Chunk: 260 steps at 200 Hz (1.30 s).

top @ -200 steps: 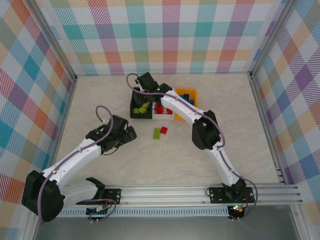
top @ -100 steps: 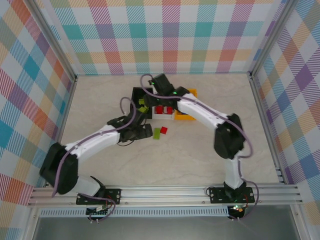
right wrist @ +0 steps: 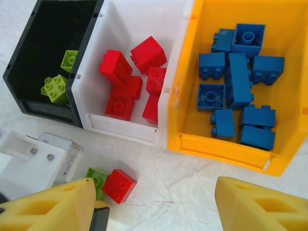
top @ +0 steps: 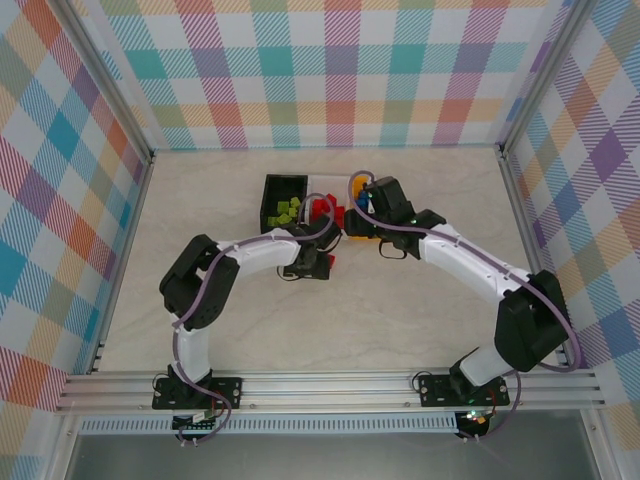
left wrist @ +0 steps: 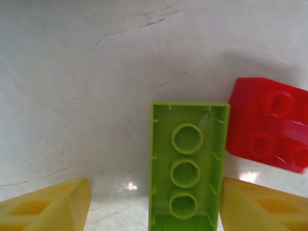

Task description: Sort the legos into containers by color

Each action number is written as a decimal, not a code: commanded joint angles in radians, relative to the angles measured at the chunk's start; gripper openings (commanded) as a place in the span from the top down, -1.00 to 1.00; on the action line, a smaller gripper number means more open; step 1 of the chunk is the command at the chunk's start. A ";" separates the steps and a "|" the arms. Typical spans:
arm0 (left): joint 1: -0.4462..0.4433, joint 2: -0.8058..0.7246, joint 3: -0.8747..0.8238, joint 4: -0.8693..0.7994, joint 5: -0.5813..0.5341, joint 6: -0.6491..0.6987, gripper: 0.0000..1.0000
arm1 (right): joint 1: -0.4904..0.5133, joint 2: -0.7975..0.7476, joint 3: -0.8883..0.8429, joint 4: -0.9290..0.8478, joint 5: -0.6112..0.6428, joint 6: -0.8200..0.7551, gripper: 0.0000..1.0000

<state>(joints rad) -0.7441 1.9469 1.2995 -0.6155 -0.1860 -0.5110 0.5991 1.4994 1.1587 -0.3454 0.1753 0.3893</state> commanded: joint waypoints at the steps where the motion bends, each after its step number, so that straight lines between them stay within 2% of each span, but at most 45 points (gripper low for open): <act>1: -0.006 0.033 0.044 -0.068 -0.046 0.036 -0.29 | -0.007 -0.036 -0.015 0.063 -0.003 0.024 -0.33; 27: -0.006 0.056 0.061 -0.066 -0.057 0.046 -0.24 | -0.009 -0.037 -0.017 0.071 -0.010 0.025 -0.33; 49: -0.006 0.069 0.070 -0.053 -0.060 0.052 -0.12 | -0.010 -0.035 -0.017 0.068 -0.008 0.025 -0.33; 91: -0.005 0.042 0.059 -0.051 -0.076 0.041 0.28 | -0.013 -0.039 -0.024 0.067 -0.008 0.029 -0.33; 130: 0.008 -0.138 -0.023 -0.041 -0.119 -0.009 0.33 | -0.014 -0.040 -0.033 0.067 -0.012 0.031 -0.33; 149: 0.055 -0.226 -0.021 -0.052 -0.145 -0.014 0.33 | -0.015 -0.034 -0.041 0.066 -0.027 0.038 -0.33; 166: 0.118 -0.242 0.040 -0.068 -0.159 -0.006 0.33 | -0.014 -0.031 -0.063 0.078 -0.046 0.046 -0.33; 188: 0.182 -0.180 0.152 -0.059 -0.177 0.013 0.32 | -0.012 -0.025 -0.084 0.079 -0.055 0.049 -0.33; 217: 0.231 0.005 0.342 -0.091 -0.225 0.028 0.33 | -0.009 -0.018 -0.097 0.065 -0.131 0.030 -0.33; 260: 0.272 0.189 0.535 -0.153 -0.226 0.022 0.32 | 0.070 -0.012 -0.145 0.058 -0.170 0.017 -0.36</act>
<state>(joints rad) -0.4866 2.0697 1.7550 -0.6865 -0.3874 -0.5003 0.6216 1.4857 1.0454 -0.2855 0.0540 0.4107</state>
